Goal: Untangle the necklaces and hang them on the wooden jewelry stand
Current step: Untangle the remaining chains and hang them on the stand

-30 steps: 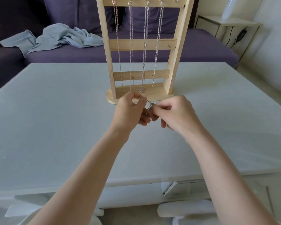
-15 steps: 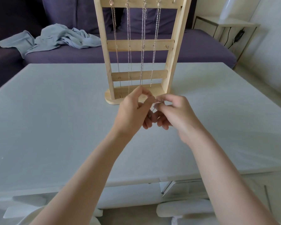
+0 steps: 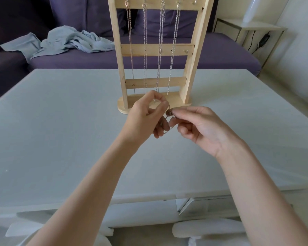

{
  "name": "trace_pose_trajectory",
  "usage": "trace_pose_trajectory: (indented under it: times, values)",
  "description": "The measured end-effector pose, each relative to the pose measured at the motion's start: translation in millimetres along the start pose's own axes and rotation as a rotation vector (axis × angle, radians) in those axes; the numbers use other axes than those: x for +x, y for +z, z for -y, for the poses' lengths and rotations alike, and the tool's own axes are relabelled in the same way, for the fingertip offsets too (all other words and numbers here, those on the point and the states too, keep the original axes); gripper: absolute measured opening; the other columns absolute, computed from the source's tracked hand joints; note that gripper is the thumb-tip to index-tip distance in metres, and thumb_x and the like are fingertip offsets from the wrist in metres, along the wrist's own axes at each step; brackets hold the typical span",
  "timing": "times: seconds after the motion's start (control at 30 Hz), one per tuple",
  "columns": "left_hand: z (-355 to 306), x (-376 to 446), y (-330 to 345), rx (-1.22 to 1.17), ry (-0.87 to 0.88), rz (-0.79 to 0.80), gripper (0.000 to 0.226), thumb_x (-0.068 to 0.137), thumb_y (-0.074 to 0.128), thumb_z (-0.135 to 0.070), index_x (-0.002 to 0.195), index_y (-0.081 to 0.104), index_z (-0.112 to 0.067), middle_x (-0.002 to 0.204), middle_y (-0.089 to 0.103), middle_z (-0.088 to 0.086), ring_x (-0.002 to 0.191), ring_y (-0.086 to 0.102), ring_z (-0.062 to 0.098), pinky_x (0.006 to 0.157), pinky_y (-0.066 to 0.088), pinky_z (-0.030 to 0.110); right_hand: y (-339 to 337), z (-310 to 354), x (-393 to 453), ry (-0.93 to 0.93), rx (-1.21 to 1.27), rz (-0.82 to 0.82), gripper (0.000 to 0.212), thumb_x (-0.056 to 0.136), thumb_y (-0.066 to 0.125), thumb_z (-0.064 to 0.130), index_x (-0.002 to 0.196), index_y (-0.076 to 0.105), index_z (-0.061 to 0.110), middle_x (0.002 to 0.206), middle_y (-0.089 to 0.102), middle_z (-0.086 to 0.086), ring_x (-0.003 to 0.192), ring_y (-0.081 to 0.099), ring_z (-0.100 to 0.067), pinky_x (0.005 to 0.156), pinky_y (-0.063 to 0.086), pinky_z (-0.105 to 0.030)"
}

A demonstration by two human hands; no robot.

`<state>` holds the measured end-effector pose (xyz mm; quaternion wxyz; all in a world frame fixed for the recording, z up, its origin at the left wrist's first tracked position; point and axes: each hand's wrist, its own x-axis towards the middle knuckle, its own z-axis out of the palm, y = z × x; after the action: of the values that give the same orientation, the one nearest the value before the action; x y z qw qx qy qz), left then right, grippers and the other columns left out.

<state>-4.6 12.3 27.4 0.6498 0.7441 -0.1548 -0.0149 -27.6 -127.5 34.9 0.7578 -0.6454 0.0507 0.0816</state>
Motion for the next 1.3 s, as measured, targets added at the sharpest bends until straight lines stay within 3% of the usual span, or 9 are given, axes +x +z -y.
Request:
trace_pose_trajectory:
  times: [0.23, 0.37, 0.5, 0.63, 0.9, 1.03, 1.2, 1.3]
  values:
    - [1.9, 1.6, -0.4, 0.032, 0.015, -0.007, 0.015, 0.097, 0.047, -0.01, 0.082, 0.048, -0.014, 0.043, 0.054, -0.001, 0.034, 0.045, 0.013, 0.036, 0.035, 0.018, -1.7, 2.0, -0.9, 0.027, -0.037, 0.066, 0.01, 0.088, 0.057, 0.006, 0.09, 0.067, 0.002, 0.062, 0.067, -0.008, 0.037, 0.041, -0.007, 0.035, 0.028, -0.014]
    - [2.6, 1.1, -0.8, 0.053, 0.001, 0.002, 0.014, 0.097, 0.048, -0.011, 0.084, 0.049, -0.014, 0.043, 0.056, 0.001, 0.033, 0.044, 0.012, 0.036, 0.036, 0.018, -3.8, 1.2, 2.0, 0.053, -0.065, -0.037, 0.006, 0.085, 0.063, 0.004, 0.081, 0.066, 0.005, 0.064, 0.07, -0.006, 0.043, 0.053, -0.005, 0.038, 0.035, -0.012]
    - [5.8, 1.8, -1.2, 0.091, -0.03, -0.012, 0.009, 0.096, 0.049, -0.013, 0.087, 0.051, -0.013, 0.044, 0.058, 0.001, 0.034, 0.046, 0.011, 0.038, 0.037, 0.018, -6.6, -0.1, 3.2, 0.014, -0.073, -0.103, 0.003, 0.086, 0.063, 0.003, 0.085, 0.066, 0.004, 0.071, 0.073, -0.006, 0.056, 0.066, -0.009, 0.042, 0.039, -0.012]
    - [6.8, 2.3, -1.5, 0.089, -0.058, -0.026, 0.009, 0.096, 0.048, -0.013, 0.088, 0.051, -0.012, 0.043, 0.058, 0.001, 0.033, 0.046, 0.011, 0.037, 0.037, 0.017, -7.7, 0.2, 2.9, -0.037, -0.025, -0.139, 0.008, 0.088, 0.059, 0.001, 0.087, 0.066, 0.003, 0.071, 0.073, -0.006, 0.059, 0.068, -0.012, 0.044, 0.042, -0.013]
    - [8.7, 0.5, -0.6, -0.114, -0.439, 0.07, 0.009, 0.093, 0.056, -0.016, 0.085, 0.055, -0.014, 0.057, 0.063, -0.001, 0.044, 0.052, 0.008, 0.045, 0.044, 0.015, -2.5, -3.6, 8.1, -0.243, -0.226, -0.259, 0.006, 0.085, 0.063, -0.001, 0.084, 0.068, 0.0, 0.074, 0.065, -0.009, 0.056, 0.062, -0.008, 0.046, 0.043, -0.017]
    - [4.4, 0.2, -5.4, -0.139, -0.383, 0.075, 0.008, 0.09, 0.061, -0.021, 0.083, 0.058, -0.02, 0.075, 0.06, -0.005, 0.054, 0.054, 0.007, 0.044, 0.037, 0.014, -3.1, -2.0, 6.2, -0.208, -0.18, -0.206, 0.008, 0.087, 0.062, 0.002, 0.083, 0.068, 0.003, 0.074, 0.065, -0.007, 0.055, 0.058, -0.012, 0.044, 0.04, -0.018]
    - [7.6, 0.6, -2.6, -0.006, -0.314, 0.105, 0.009, 0.084, 0.069, -0.019, 0.081, 0.061, -0.017, 0.065, 0.053, -0.008, 0.053, 0.05, 0.003, 0.046, 0.038, 0.012, -3.6, 0.8, 4.0, -0.166, -0.094, -0.164, 0.011, 0.09, 0.057, 0.002, 0.083, 0.066, 0.006, 0.072, 0.068, -0.005, 0.051, 0.058, -0.012, 0.043, 0.038, -0.017]
    - [9.4, 0.6, -1.3, -0.042, -0.329, 0.093, 0.008, 0.085, 0.067, -0.012, 0.082, 0.06, -0.014, 0.061, 0.052, -0.007, 0.053, 0.049, 0.004, 0.047, 0.039, 0.012, -3.9, 1.1, 4.2, -0.135, -0.055, -0.158, 0.012, 0.09, 0.056, 0.003, 0.083, 0.064, 0.007, 0.071, 0.07, -0.005, 0.05, 0.058, -0.012, 0.041, 0.037, -0.017]
